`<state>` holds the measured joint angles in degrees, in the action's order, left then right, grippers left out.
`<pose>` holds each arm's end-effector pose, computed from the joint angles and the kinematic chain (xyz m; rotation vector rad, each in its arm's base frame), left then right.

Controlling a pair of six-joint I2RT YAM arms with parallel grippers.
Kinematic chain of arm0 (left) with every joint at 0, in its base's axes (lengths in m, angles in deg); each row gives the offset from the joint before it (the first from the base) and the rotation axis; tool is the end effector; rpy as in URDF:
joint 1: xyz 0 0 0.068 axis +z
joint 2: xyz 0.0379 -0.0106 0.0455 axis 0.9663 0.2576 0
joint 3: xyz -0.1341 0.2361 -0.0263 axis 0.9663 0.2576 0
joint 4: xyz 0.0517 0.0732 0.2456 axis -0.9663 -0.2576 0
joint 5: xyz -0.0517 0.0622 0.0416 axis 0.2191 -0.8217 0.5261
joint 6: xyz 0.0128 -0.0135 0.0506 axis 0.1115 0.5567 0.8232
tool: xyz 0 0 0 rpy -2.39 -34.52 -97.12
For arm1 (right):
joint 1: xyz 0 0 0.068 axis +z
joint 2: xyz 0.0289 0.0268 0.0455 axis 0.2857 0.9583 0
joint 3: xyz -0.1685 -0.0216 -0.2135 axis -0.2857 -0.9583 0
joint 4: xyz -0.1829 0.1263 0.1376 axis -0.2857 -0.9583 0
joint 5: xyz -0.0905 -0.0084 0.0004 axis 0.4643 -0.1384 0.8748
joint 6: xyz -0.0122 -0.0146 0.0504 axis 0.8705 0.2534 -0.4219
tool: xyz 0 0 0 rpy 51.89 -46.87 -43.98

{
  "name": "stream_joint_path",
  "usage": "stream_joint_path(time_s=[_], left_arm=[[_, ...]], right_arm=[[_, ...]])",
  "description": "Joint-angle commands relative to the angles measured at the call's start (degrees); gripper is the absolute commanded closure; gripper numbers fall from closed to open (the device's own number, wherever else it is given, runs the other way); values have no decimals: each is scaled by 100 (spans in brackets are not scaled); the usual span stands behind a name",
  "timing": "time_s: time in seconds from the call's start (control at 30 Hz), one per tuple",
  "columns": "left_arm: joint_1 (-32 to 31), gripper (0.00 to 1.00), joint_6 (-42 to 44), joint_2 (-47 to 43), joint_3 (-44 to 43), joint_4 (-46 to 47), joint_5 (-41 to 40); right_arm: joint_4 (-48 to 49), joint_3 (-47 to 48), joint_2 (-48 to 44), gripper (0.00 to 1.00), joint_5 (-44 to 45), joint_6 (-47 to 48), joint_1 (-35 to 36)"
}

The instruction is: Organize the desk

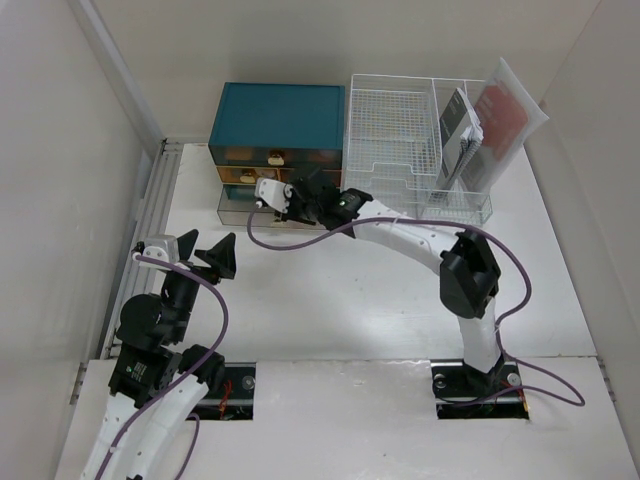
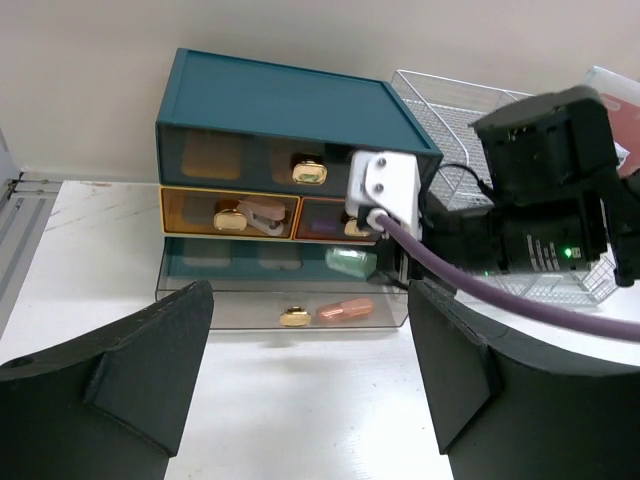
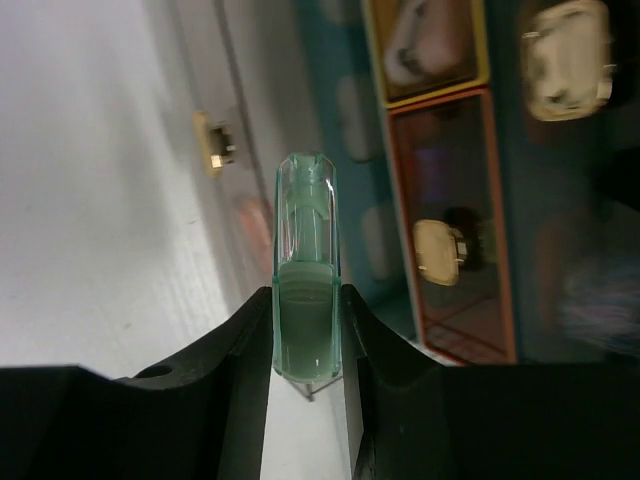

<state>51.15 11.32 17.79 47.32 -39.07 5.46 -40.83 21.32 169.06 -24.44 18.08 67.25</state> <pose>0.0612 -0.0211 0.3571 0.0471 1.2761 -0.3695 0.3010 0.3622 0.2824 -1.5364 1.6070 0.0122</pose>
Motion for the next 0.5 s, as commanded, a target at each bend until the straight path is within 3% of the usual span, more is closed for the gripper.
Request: stream_joint_path(time_s=[0.0,0.1,0.27,0.47], left_arm=[[-16,24,46,-91,-12,206,-15],[-16,24,46,-91,-12,206,-15],[-16,24,46,-91,-12,206,-15],[-16,24,46,-91,-12,206,-15]], right_arm=[[338,518,266,85,870,83,24],[224,897,576,80,1196,136,24],[171,1258,910,47,1311,136,-91],[285,1013,578,44,1101,22,-152]])
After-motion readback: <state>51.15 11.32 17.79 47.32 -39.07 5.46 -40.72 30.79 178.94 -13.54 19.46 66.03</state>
